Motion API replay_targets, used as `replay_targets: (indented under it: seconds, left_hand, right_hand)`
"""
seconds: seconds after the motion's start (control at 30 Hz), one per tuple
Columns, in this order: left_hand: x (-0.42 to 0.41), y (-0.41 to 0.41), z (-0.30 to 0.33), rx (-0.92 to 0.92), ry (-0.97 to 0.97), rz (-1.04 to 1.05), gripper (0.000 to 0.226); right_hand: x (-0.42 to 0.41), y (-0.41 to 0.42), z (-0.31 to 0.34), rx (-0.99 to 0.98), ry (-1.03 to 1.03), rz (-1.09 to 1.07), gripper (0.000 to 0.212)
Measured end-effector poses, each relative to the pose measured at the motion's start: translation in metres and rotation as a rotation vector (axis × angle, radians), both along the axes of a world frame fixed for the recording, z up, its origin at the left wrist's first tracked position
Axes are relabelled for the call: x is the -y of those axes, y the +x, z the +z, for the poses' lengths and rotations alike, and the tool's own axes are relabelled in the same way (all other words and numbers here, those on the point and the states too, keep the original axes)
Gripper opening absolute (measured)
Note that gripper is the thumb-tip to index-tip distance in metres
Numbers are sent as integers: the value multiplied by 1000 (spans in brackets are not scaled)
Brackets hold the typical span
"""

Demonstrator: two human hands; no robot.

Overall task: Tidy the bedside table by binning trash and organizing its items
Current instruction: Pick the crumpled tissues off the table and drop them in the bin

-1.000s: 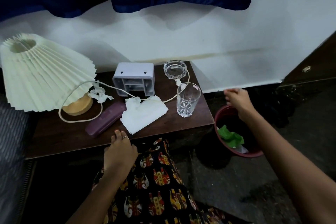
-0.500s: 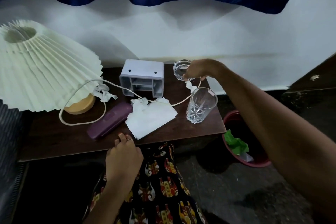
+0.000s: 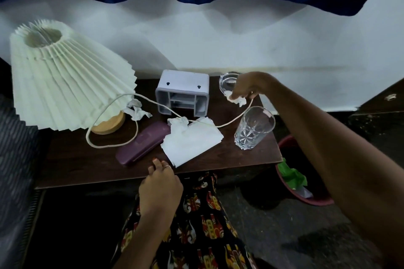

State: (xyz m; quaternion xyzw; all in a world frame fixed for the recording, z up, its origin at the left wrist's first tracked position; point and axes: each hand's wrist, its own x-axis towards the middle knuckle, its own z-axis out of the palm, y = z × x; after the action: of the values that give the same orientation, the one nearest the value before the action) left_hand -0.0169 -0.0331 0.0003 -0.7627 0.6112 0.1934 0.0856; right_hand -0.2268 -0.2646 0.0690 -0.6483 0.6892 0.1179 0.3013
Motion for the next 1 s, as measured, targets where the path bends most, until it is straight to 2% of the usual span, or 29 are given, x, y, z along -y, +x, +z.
replay_targets:
  seconds: [0.1, 0.2, 0.33, 0.43, 0.53, 0.7, 0.83, 1.0]
  left_hand:
    - [-1, 0, 0, -13, 2, -1, 51]
    - [-3, 1, 1, -52, 11, 12, 51]
    - [-4, 3, 1, -80, 23, 13, 52]
    - [-5, 5, 0, -73, 9, 3, 50]
    - [-6, 4, 2, -72, 5, 0, 50]
    - [-7, 0, 3, -50, 3, -3, 50]
    - [-5, -2, 2, -35, 7, 4, 50]
    - [-5, -2, 1, -15, -9, 1, 49]
  right_hand:
    - [-6, -20, 26, 166, -157, -47, 17]
    - [-26, -52, 49, 486, -314, -144, 21]
    - [-64, -113, 51, 676, -475, -435, 14]
    - [-98, -153, 28, 828, -507, -700, 27]
    - [-135, -183, -20, 838, -461, -1001, 36]
    - [-187, -200, -102, 869, -326, -1348, 26]
    - [-218, -196, -139, 846, -202, -1460, 35]
    - [-225, -195, -143, 794, -230, -1560, 37]
